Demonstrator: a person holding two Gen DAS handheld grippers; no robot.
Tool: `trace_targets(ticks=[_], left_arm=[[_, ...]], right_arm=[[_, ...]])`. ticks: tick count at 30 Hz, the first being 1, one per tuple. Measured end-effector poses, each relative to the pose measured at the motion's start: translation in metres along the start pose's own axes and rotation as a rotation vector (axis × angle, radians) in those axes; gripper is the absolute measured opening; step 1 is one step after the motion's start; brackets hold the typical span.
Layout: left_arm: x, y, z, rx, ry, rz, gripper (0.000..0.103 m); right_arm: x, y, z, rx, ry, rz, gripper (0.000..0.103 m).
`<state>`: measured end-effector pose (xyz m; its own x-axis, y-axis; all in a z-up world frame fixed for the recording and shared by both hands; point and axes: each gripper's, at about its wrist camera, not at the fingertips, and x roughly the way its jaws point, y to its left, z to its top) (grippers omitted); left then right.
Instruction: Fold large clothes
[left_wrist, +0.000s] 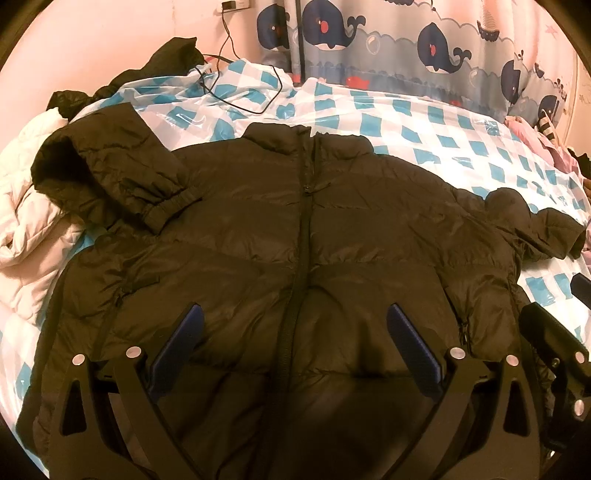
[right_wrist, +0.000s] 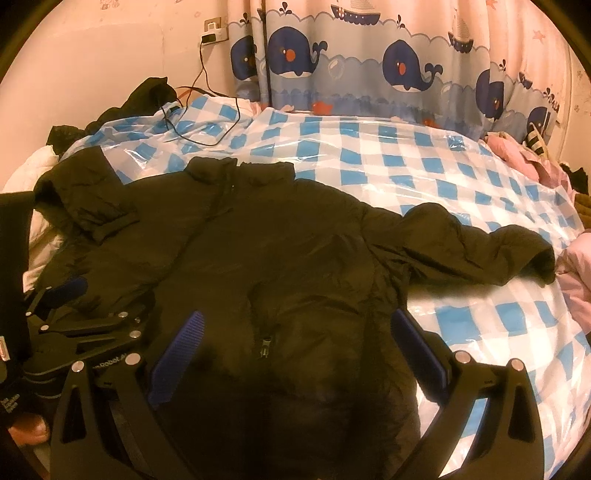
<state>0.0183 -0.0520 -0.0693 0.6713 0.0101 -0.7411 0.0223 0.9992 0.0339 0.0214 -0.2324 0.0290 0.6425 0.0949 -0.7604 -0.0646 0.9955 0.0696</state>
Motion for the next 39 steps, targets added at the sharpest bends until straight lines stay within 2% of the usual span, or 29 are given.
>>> trace_targets(ticks=[3,10,16,21,24,29,36,39], left_arm=[[0.000,0.002,0.000,0.002,0.001,0.001,0.095],[0.000,0.004,0.000,-0.003,0.000,0.002,0.095],[0.001,0.006,0.000,-0.006,0.002,0.002,0.095],[0.002,0.009,0.000,-0.013,-0.001,-0.002,0.095],[0.003,0.013,0.000,-0.018,0.002,0.002,0.095],[0.004,0.015,0.000,-0.023,0.004,-0.001,0.095],[0.005,0.018,0.000,-0.032,0.007,0.023,0.095],[0.006,0.019,0.001,-0.037,0.007,0.024,0.095]], right_arm=[[0.000,-0.002,-0.001,-0.004,-0.026,0.002,0.097],[0.003,-0.011,-0.002,0.033,-0.010,0.046,0.097],[0.007,-0.028,-0.003,0.149,-0.005,0.209,0.097],[-0.005,-0.036,-0.002,0.239,-0.116,0.352,0.097],[-0.007,-0.032,0.001,0.232,-0.124,0.397,0.097],[-0.008,-0.016,0.007,0.087,-0.071,0.261,0.097],[-0.006,-0.019,0.002,0.069,-0.071,0.219,0.097],[-0.004,-0.020,0.001,0.070,-0.069,0.227,0.097]])
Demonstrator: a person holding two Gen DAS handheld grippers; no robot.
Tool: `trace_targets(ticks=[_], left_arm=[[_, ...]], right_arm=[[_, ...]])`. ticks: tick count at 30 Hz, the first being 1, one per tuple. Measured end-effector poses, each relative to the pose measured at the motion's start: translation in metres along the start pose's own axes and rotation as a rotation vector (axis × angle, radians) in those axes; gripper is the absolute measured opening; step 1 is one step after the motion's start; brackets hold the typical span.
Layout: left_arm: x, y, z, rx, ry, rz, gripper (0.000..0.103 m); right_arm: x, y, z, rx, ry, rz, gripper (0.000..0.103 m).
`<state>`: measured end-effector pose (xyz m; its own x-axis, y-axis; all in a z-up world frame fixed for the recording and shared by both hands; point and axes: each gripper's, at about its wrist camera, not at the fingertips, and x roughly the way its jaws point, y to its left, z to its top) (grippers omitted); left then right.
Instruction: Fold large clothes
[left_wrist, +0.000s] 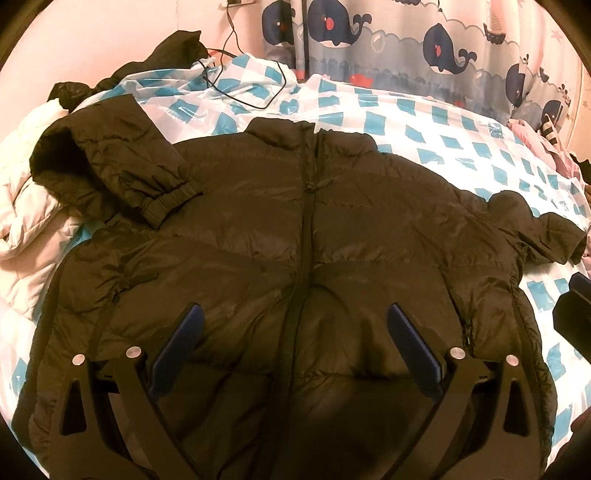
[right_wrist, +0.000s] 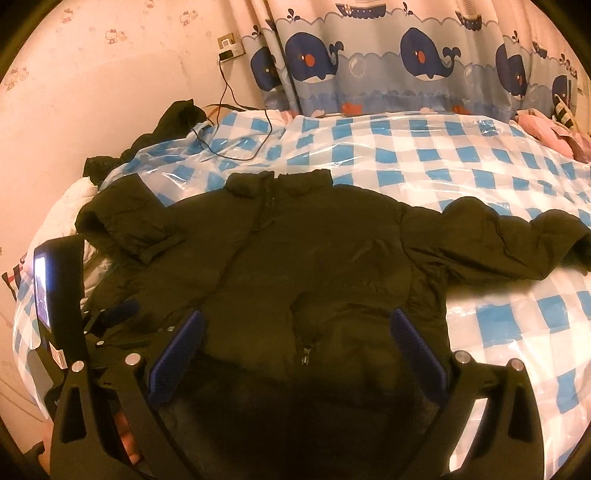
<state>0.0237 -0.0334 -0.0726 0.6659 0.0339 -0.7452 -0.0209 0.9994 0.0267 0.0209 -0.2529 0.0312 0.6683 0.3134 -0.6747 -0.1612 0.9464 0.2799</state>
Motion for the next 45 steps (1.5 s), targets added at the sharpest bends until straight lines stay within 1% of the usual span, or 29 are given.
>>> trace_targets(ticks=[4,9,15,17,20,23,25,26,27,29,31,33,34,37,38,41,45], left_arm=[[-0.002,-0.002,0.001,0.006,-0.017,0.005,0.095],[-0.002,-0.006,0.001,0.022,-0.018,0.008,0.095],[0.001,-0.001,0.004,0.002,-0.001,0.000,0.095],[0.003,0.002,0.005,-0.007,0.011,-0.006,0.095],[0.005,0.002,0.005,-0.012,0.022,-0.007,0.095],[0.007,0.001,0.006,-0.006,0.025,-0.006,0.095],[0.007,0.002,0.006,-0.008,0.026,-0.006,0.095],[0.007,0.001,0.005,-0.010,0.026,-0.007,0.095],[0.007,0.002,0.005,-0.014,0.029,-0.009,0.095],[0.008,0.003,0.006,-0.021,0.033,-0.014,0.095],[0.011,0.003,0.006,-0.023,0.041,-0.014,0.095],[0.015,0.003,0.005,-0.021,0.049,-0.010,0.095],[0.016,0.004,0.005,-0.035,0.052,0.035,0.095],[0.019,0.003,0.004,-0.029,0.058,0.043,0.095],[0.020,0.003,0.004,-0.026,0.059,0.047,0.095],[0.023,0.001,0.003,-0.016,0.066,0.056,0.095],[0.028,-0.002,0.002,-0.003,0.074,0.065,0.095]], right_arm=[[0.000,-0.001,0.002,0.016,-0.004,0.038,0.097],[-0.002,0.004,0.000,0.000,-0.020,0.058,0.097],[0.000,-0.001,0.001,0.028,-0.017,0.047,0.097],[0.000,-0.005,0.003,0.038,-0.013,0.028,0.097],[-0.008,-0.024,0.009,0.073,-0.037,-0.011,0.097],[-0.020,-0.062,0.021,0.169,-0.068,-0.022,0.097],[-0.030,-0.108,0.028,0.285,-0.082,-0.028,0.097],[-0.036,-0.142,0.030,0.375,-0.098,-0.032,0.097],[-0.041,-0.166,0.031,0.434,-0.109,-0.031,0.097],[-0.047,-0.226,0.034,0.553,-0.119,-0.071,0.097],[-0.046,-0.271,0.036,0.643,-0.107,-0.082,0.097],[-0.041,-0.313,0.038,0.750,-0.087,-0.063,0.097],[-0.038,-0.327,0.040,0.777,-0.082,-0.058,0.097],[-0.028,-0.364,0.046,0.856,-0.099,-0.038,0.097],[-0.021,-0.375,0.046,0.908,-0.101,-0.019,0.097],[-0.002,-0.410,0.045,1.013,-0.106,0.025,0.097],[0.019,-0.442,0.039,1.099,-0.113,0.025,0.097]])
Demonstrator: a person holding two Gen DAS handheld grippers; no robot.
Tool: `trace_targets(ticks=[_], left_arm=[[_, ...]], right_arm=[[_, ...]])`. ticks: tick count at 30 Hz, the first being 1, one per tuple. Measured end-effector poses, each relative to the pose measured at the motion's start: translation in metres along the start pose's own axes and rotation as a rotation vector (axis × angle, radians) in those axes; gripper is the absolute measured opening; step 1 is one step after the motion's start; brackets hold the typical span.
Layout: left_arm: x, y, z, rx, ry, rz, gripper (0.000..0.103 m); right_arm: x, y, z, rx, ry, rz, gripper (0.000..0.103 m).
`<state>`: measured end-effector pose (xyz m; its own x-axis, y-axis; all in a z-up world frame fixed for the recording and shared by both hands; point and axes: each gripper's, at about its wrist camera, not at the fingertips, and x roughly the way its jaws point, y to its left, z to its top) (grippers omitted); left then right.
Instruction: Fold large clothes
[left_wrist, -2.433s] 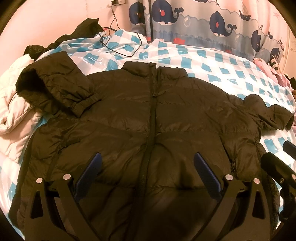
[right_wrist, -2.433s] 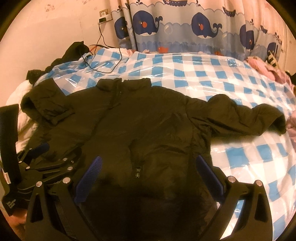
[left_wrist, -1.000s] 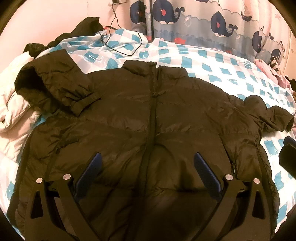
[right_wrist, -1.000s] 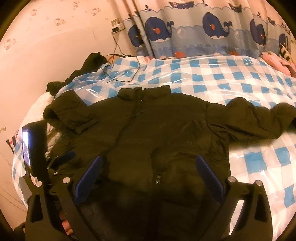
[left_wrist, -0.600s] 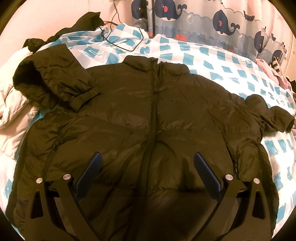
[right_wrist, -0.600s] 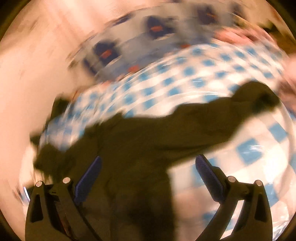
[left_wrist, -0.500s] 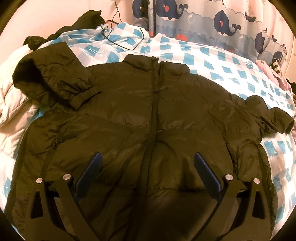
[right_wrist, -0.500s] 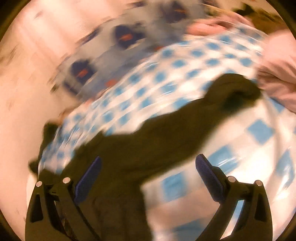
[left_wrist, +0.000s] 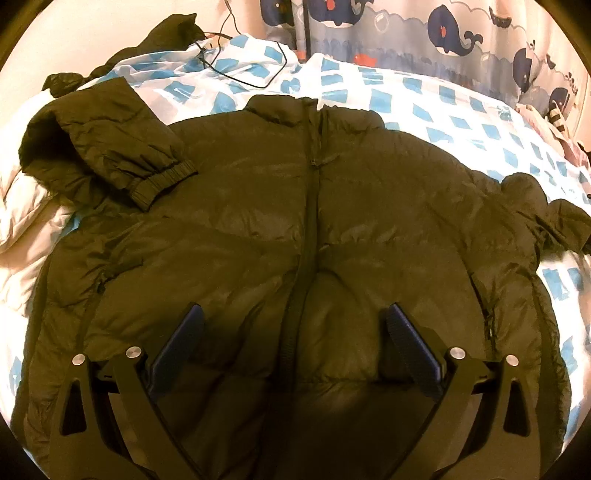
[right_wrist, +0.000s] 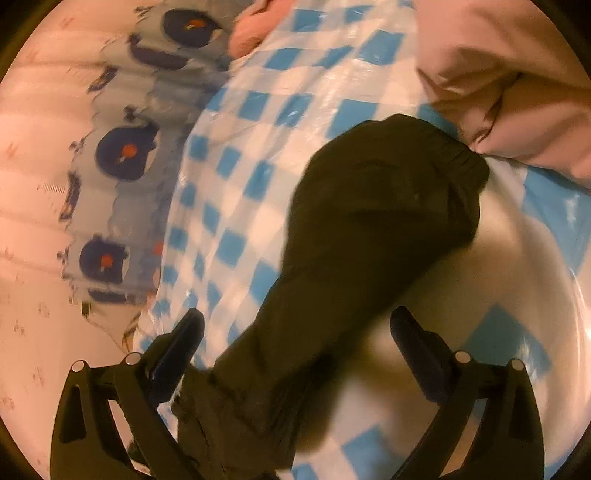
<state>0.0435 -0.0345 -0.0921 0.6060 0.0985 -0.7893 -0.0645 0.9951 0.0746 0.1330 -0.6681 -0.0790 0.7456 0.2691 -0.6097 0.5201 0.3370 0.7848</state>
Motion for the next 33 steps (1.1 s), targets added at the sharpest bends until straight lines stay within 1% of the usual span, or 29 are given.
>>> trace_targets(ticks=[2,3,4,5,6,7,9,10,11,13,14,15,17,20,22,24,28,31,33], left_arm=[[0.002,-0.001,0.000,0.004,0.004,0.003,0.095],[0.003,-0.001,-0.001,0.005,0.005,0.004,0.095],[0.004,-0.002,-0.001,0.007,0.006,0.006,0.095],[0.004,-0.002,-0.001,0.009,0.007,0.008,0.095],[0.005,-0.002,-0.001,0.011,0.008,0.010,0.095],[0.005,-0.003,-0.002,0.013,0.008,0.012,0.095],[0.006,-0.004,-0.002,0.016,0.009,0.015,0.095],[0.006,-0.004,-0.003,0.016,0.007,0.015,0.095],[0.005,-0.004,-0.002,0.015,0.004,0.014,0.095],[0.004,-0.005,-0.003,0.012,-0.001,0.011,0.095],[0.004,-0.005,-0.003,0.011,-0.001,0.011,0.095],[0.004,-0.005,-0.003,0.011,0.000,0.011,0.095],[0.004,-0.005,-0.003,0.008,0.001,0.010,0.095],[0.003,-0.003,-0.002,0.000,0.007,0.003,0.095],[0.001,0.000,0.000,-0.017,0.016,-0.019,0.095],[-0.001,0.004,0.002,-0.035,0.018,-0.039,0.095],[-0.008,0.017,0.007,-0.070,0.014,-0.049,0.095],[-0.008,0.029,0.010,-0.104,0.026,-0.042,0.095],[-0.009,0.039,0.012,-0.126,0.039,-0.037,0.095]], right_arm=[[0.005,-0.010,0.012,0.034,-0.029,0.000,0.090],[0.005,-0.015,0.017,0.039,-0.042,0.003,0.076],[0.007,-0.017,0.022,0.035,-0.052,-0.005,0.048],[0.010,-0.019,0.027,0.024,-0.051,-0.004,0.033],[0.011,-0.020,0.030,0.018,-0.048,0.004,0.010],[0.011,-0.018,0.033,0.001,-0.052,0.006,0.009],[0.000,0.001,0.033,-0.112,-0.103,-0.006,0.007],[-0.008,0.016,0.031,-0.197,-0.137,-0.012,0.007],[-0.024,0.042,0.025,-0.331,-0.191,0.003,0.007],[-0.049,0.076,0.007,-0.500,-0.268,0.047,0.007],[-0.064,0.093,-0.004,-0.576,-0.302,0.072,0.007],[-0.071,0.099,-0.009,-0.607,-0.314,0.073,0.007],[-0.073,0.105,-0.014,-0.627,-0.307,0.049,0.007],[-0.058,0.092,-0.010,-0.543,-0.267,-0.015,0.007],[-0.053,0.083,-0.010,-0.494,-0.263,-0.042,0.007],[-0.055,0.080,-0.015,-0.483,-0.275,-0.060,0.007],[-0.066,0.116,-0.038,-0.577,-0.329,-0.075,0.007],[-0.071,0.167,-0.065,-0.697,-0.366,-0.065,0.007],[-0.071,0.202,-0.089,-0.772,-0.379,-0.044,0.007]])
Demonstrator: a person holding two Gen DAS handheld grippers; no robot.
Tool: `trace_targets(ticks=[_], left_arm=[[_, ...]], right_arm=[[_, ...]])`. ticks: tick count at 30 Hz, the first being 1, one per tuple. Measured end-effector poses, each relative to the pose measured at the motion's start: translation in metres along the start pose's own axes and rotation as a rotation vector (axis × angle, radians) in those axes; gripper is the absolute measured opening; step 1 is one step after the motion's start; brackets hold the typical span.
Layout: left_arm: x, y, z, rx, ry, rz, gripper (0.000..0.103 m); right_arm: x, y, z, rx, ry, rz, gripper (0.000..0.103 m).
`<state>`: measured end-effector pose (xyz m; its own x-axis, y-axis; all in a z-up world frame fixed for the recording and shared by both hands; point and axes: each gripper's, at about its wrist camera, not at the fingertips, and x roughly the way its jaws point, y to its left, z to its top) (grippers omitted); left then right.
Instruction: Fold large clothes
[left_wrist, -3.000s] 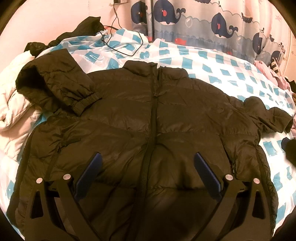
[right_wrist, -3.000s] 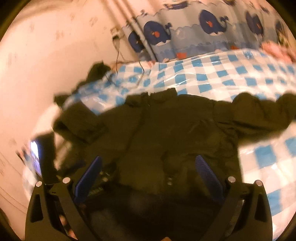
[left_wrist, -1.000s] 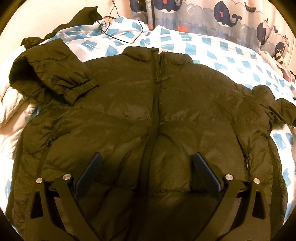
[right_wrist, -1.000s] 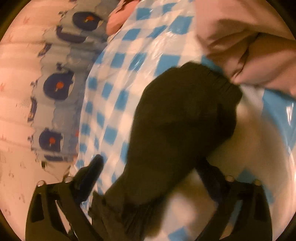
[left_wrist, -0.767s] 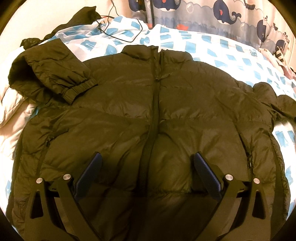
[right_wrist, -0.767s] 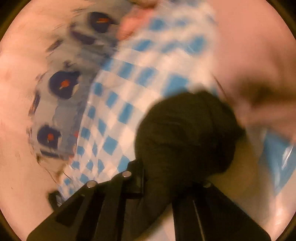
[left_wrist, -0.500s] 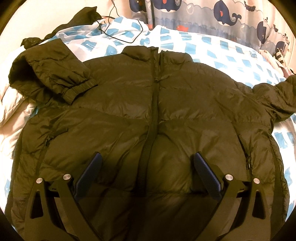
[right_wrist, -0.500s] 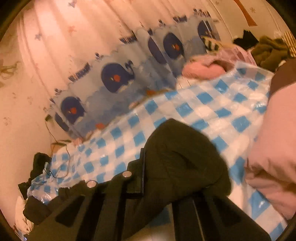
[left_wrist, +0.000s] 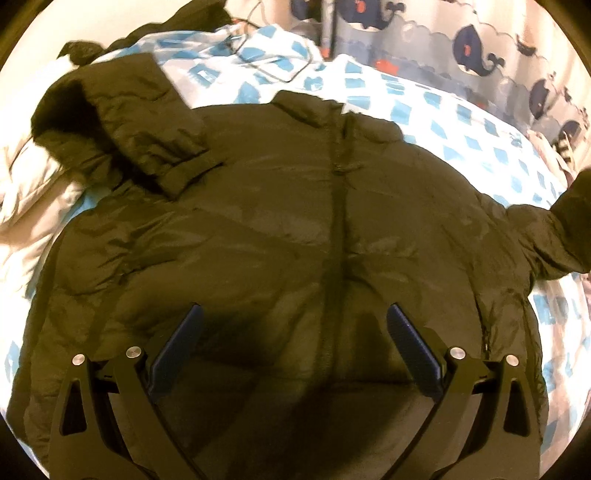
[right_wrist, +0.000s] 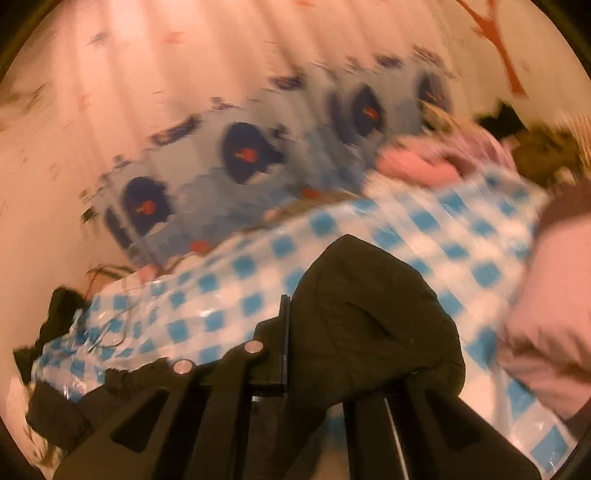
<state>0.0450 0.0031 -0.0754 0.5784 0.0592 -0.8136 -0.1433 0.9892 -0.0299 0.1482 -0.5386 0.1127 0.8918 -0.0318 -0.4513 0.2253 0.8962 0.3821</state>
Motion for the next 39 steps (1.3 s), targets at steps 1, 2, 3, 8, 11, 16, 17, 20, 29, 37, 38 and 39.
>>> trace_targets(ticks=[1,2,3,8,11,16,17,20,29,37,38,39], left_arm=[[-0.002,0.005,0.001,-0.007,0.000,0.004,0.095],[-0.004,0.009,0.002,-0.011,-0.003,0.007,0.095],[-0.007,0.015,0.004,-0.017,-0.008,0.009,0.095],[-0.019,0.047,0.009,-0.060,-0.025,0.013,0.095],[-0.025,0.070,0.010,-0.095,-0.028,0.023,0.095],[-0.037,0.114,0.011,-0.155,-0.037,0.036,0.095],[-0.039,0.122,0.010,-0.163,-0.039,0.039,0.095],[-0.045,0.146,0.010,-0.191,-0.047,0.051,0.095],[-0.049,0.195,0.006,-0.298,-0.024,0.023,0.095],[-0.043,0.190,0.005,-0.282,-0.007,0.007,0.095],[-0.043,0.190,0.005,-0.275,-0.006,0.008,0.095],[-0.043,0.189,0.005,-0.270,-0.005,0.011,0.095]], right_arm=[[0.000,0.020,0.002,-0.027,-0.008,0.017,0.007],[-0.001,0.047,0.004,-0.062,-0.015,0.047,0.007],[0.000,0.067,0.004,-0.087,-0.018,0.066,0.007],[0.006,0.189,-0.015,-0.238,-0.018,0.202,0.007],[0.012,0.260,-0.042,-0.310,-0.001,0.281,0.007],[0.039,0.362,-0.117,-0.419,0.088,0.376,0.007],[0.044,0.372,-0.130,-0.428,0.107,0.385,0.007],[0.067,0.403,-0.185,-0.453,0.189,0.399,0.007],[0.137,0.429,-0.330,-0.488,0.550,0.346,0.054],[0.102,0.428,-0.308,-0.452,0.582,0.518,0.082],[0.092,0.418,-0.292,-0.409,0.551,0.550,0.082],[0.081,0.407,-0.277,-0.376,0.512,0.564,0.082]])
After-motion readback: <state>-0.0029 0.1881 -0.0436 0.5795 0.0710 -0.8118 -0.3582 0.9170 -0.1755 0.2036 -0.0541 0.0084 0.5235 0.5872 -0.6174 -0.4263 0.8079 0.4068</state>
